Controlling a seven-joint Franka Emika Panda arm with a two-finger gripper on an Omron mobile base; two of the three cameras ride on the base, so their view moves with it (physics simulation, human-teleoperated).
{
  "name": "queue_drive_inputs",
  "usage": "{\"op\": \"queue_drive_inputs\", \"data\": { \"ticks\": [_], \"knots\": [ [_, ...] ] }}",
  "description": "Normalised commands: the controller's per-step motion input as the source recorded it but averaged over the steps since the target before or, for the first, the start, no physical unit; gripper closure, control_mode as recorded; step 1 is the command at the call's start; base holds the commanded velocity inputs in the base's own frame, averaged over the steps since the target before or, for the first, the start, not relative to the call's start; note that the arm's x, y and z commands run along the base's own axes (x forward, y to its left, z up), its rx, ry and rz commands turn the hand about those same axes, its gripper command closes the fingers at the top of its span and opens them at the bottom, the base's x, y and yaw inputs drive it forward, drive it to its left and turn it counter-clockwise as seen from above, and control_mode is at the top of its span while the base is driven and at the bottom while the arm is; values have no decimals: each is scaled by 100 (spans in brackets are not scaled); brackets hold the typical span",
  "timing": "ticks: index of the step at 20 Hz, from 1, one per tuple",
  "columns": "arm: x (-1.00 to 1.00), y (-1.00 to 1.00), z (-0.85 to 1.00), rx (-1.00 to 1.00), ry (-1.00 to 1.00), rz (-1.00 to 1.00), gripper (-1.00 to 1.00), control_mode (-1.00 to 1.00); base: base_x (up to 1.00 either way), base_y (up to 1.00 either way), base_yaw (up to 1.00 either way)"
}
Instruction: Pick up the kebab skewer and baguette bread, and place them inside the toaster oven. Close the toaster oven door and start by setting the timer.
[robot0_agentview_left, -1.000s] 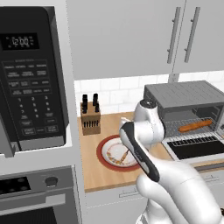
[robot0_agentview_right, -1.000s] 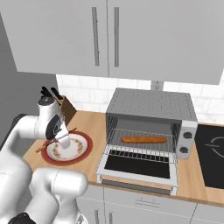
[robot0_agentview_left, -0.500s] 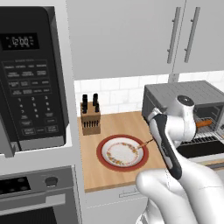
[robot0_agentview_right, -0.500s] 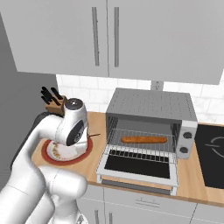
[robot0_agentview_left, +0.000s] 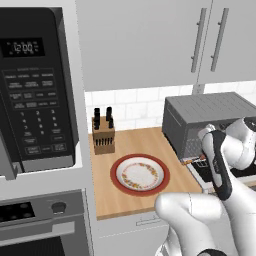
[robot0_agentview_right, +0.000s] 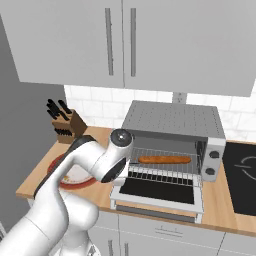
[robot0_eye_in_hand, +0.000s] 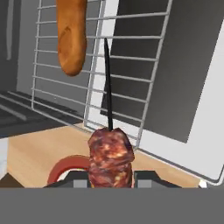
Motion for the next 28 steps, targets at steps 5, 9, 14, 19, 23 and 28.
{"op": "queue_drive_inputs", "data": {
  "ticks": [5,9,14,19,23,28],
  "knots": [
    [5,-88,6,5,0,-3,100,-100,0,0,0],
    [18,-70,0,1,0,-9,100,-100,0,0,0],
    [23,-63,0,0,0,-7,100,-100,0,0,0],
    [25,-28,-3,0,0,-1,100,-100,0,0,0],
    [30,0,-18,0,0,0,100,-100,0,0,0],
    [33,0,-29,0,0,0,100,-100,0,0,0]
  ]
}}
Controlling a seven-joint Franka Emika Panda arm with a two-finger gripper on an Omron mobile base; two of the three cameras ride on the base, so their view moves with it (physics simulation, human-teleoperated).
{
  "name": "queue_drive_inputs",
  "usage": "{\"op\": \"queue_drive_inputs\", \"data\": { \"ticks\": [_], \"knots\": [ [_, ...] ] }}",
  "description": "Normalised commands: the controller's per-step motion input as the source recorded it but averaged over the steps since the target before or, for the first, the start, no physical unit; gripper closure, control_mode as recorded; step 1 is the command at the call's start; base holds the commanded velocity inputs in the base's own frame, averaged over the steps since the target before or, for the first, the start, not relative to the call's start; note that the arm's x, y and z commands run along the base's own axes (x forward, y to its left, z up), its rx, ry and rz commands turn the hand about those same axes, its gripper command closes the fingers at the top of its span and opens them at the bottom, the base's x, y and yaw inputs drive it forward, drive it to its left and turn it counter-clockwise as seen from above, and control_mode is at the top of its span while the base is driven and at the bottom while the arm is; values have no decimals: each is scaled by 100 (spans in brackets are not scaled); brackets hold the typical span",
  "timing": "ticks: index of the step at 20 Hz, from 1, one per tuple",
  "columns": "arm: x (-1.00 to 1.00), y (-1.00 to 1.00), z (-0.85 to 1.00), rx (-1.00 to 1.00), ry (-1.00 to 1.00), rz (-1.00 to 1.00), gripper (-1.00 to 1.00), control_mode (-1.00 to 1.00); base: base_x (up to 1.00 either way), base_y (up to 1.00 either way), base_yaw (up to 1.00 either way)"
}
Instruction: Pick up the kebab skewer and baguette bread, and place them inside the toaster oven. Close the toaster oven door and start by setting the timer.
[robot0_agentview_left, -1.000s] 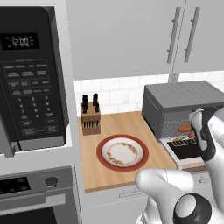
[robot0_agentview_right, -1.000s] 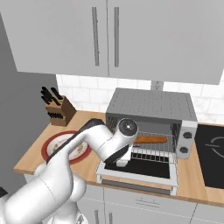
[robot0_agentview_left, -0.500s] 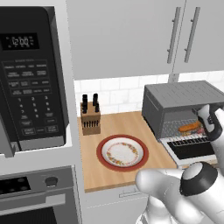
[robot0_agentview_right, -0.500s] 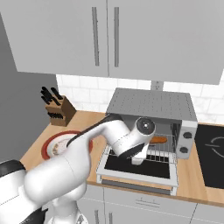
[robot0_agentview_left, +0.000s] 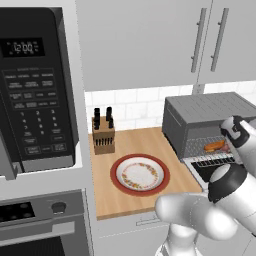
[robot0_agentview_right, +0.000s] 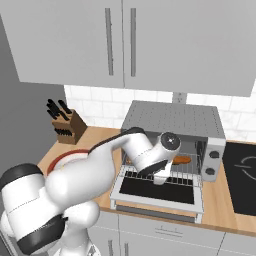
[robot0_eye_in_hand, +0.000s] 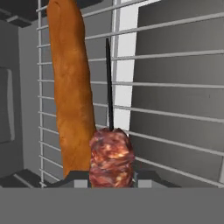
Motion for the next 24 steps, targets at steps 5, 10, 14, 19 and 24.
{"op": "queue_drive_inputs", "data": {
  "ticks": [5,10,14,19,24],
  "knots": [
    [20,-6,-29,0,0,0,100,-100,0,0,0],
    [20,-14,-12,0,0,0,100,-100,0,0,0],
    [14,-13,-2,0,0,0,100,-100,0,0,0],
    [1,-7,0,0,7,0,100,-100,0,0,0],
    [2,0,0,0,6,0,-100,-100,0,0,0]
  ]
}}
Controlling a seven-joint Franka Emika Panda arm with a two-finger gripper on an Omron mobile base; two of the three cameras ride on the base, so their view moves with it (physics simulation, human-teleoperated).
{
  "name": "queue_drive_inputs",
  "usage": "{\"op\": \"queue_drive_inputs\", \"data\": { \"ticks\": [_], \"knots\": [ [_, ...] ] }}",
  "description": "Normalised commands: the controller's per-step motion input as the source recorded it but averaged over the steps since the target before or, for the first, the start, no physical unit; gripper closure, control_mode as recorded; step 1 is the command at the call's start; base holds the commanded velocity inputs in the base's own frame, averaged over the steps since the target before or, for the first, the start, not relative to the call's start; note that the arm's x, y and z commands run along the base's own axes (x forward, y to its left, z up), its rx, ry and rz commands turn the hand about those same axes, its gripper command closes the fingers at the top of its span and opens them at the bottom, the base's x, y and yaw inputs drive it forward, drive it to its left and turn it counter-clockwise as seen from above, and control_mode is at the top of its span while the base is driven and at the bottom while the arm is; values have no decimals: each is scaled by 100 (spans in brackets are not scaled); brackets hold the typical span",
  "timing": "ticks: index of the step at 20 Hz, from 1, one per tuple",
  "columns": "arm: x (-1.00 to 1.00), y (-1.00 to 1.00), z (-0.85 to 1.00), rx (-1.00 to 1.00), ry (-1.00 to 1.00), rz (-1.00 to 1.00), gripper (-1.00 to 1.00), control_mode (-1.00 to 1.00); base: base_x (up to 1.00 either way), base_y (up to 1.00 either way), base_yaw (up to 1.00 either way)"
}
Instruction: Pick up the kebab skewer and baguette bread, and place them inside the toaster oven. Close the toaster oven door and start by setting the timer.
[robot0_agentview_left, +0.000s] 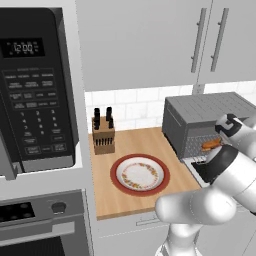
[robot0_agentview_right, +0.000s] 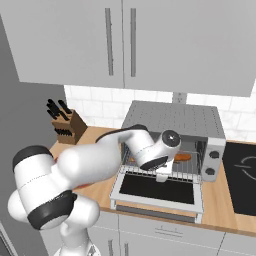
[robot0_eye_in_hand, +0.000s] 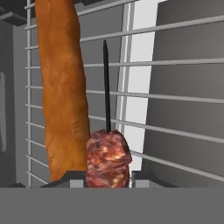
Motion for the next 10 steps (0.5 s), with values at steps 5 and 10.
{"op": "queue_drive_inputs", "data": {
  "ticks": [5,10],
  "knots": [
    [0,0,0,0,0,0,-100,-100,0,0,0],
    [0,-1,0,0,0,0,-100,-100,0,0,0]
  ]
}}
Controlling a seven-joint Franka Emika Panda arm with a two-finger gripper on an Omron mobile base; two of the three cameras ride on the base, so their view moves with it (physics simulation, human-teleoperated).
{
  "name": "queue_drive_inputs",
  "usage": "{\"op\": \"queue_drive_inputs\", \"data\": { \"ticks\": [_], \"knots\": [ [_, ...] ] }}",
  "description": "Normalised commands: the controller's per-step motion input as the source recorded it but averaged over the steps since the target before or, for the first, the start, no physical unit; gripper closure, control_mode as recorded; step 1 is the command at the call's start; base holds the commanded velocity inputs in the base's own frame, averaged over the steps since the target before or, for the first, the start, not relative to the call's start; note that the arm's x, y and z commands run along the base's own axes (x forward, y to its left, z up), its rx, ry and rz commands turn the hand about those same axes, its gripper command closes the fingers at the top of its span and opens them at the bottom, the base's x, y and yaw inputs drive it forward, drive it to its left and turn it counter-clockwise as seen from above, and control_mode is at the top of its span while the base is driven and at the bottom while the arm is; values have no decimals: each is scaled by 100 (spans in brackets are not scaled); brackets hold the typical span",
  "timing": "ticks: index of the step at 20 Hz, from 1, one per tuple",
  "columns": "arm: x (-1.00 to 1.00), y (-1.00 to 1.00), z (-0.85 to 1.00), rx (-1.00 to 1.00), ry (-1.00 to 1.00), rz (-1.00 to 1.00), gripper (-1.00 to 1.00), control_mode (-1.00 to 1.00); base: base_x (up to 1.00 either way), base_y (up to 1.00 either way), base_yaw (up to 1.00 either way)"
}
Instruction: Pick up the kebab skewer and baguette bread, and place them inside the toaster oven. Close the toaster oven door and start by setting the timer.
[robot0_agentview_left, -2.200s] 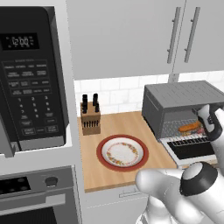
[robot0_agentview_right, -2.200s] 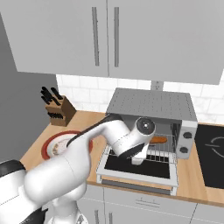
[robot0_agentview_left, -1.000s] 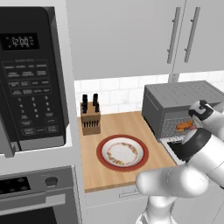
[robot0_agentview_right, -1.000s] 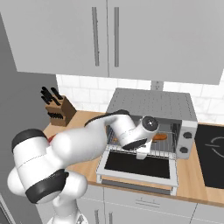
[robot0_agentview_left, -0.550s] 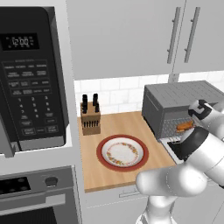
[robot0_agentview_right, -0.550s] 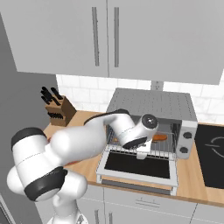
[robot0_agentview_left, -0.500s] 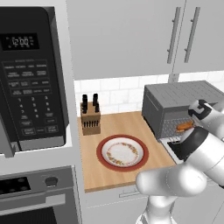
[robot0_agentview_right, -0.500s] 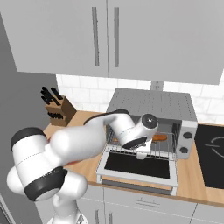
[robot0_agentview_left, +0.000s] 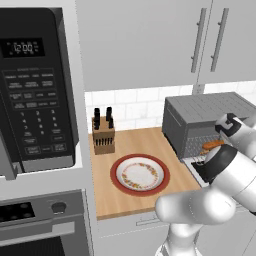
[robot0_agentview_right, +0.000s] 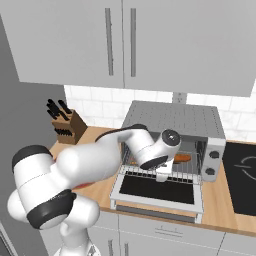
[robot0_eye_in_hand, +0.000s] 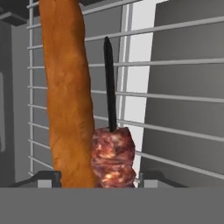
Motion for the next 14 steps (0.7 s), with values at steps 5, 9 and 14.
{"op": "queue_drive_inputs", "data": {
  "ticks": [5,9,14],
  "knots": [
    [-6,-14,8,0,-4,0,-100,-100,0,0,0],
    [-18,-22,23,0,-2,0,-100,-100,0,0,0],
    [-46,-42,15,0,-1,0,-100,-100,0,0,0]
  ]
}}
